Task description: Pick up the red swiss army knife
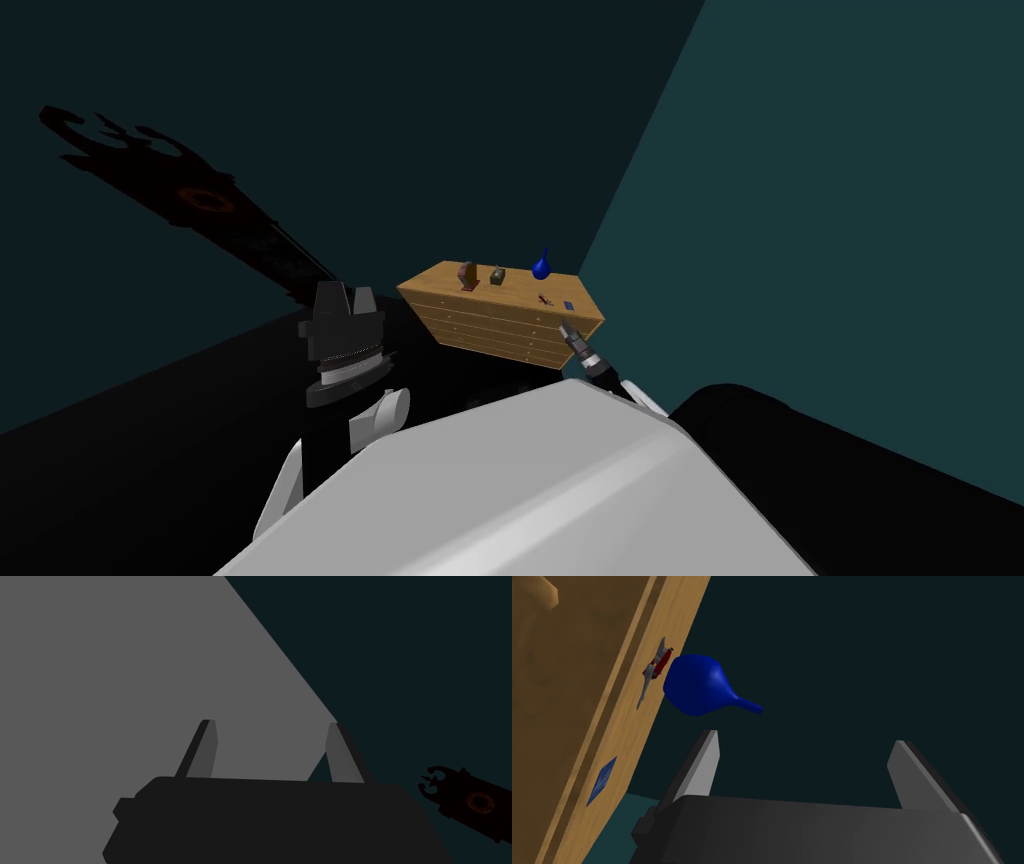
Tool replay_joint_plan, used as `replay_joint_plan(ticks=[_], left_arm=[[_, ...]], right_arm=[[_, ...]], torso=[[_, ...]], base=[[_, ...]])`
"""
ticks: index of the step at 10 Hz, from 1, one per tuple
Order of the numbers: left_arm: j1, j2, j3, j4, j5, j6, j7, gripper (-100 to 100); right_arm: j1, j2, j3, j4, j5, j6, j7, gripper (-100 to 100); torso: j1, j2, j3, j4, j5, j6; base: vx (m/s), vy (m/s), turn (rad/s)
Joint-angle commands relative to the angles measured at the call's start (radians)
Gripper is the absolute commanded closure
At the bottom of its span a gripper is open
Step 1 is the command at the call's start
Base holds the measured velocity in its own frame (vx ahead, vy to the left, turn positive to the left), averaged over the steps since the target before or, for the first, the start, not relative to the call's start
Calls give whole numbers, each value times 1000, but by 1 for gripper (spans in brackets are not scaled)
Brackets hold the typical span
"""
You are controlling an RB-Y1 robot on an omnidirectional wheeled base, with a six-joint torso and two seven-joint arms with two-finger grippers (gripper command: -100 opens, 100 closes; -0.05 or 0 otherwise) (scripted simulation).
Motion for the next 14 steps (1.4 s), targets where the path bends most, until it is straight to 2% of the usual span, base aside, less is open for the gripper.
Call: replay_joint_plan(ticks=[1, 2, 3, 4, 5, 6, 7, 8, 9, 10, 11, 14], left_arm=[[0, 0, 0, 0, 0, 0, 0, 0], [0, 0, 0, 0, 0, 0, 0, 0], [0, 0, 0, 0, 0, 0, 0, 0], [0, 0, 0, 0, 0, 0, 0, 0], [0, 0, 0, 0, 0, 0, 0, 0], [0, 0, 0, 0, 0, 0, 0, 0], [0, 0, 0, 0, 0, 0, 0, 0], [0, 0, 0, 0, 0, 0, 0, 0], [0, 0, 0, 0, 0, 0, 0, 0], [0, 0, 0, 0, 0, 0, 0, 0], [0, 0, 0, 0, 0, 0, 0, 0], [0, 0, 0, 0, 0, 0, 0, 0]], right_arm=[[13, -40, 10, 21, 8, 8, 11, -100], [33, -77, 9, 61, 10, 9, 16, -100], [33, -94, 9, 61, 10, 9, 16, -100], [53, -127, 8, 102, 13, 9, 21, -100], [53, -148, 8, 102, 13, 9, 21, -100], [73, -185, 8, 143, 15, 10, 26, -100], [73, -203, 8, 143, 15, 10, 26, -100], [94, -235, 8, 180, 18, 10, 31, -100], [94, -258, 8, 185, 18, 10, 31, -100], [115, -291, 8, 227, 22, 11, 36, -100], [115, -314, 8, 227, 22, 11, 36, -100], [157, -402, 11, 302, 29, 13, 47, -100]], torso=[[0, 0, 0, 0, 0, 0], [-1, -1, -1, 0, 0, 0], [-1, -2, -1, 0, 0, 0], [-3, -2, -1, -1, 0, 0], [-2, -1, -1, 0, 0, 0], [-3, -1, -1, 0, 0, 0], [-2, -2, -1, 0, 0, 0], [-3, -2, -1, 0, 0, 0], [-2, -3, -2, -1, 0, 0], [-3, -3, -2, -1, 0, 0], [-2, -3, -2, -1, 0, 0], [-3, -4, -2, -1, 0, 0]], base=[[11, 116, 20], [31, 117, 63], [25, 93, 29], [5, 116, 81], [4, 91, 27], [25, 102, 72], [28, 91, 34], [36, 106, 85], [27, 95, 48], [43, 110, 79], [43, 89, 34], [49, 90, 82]])
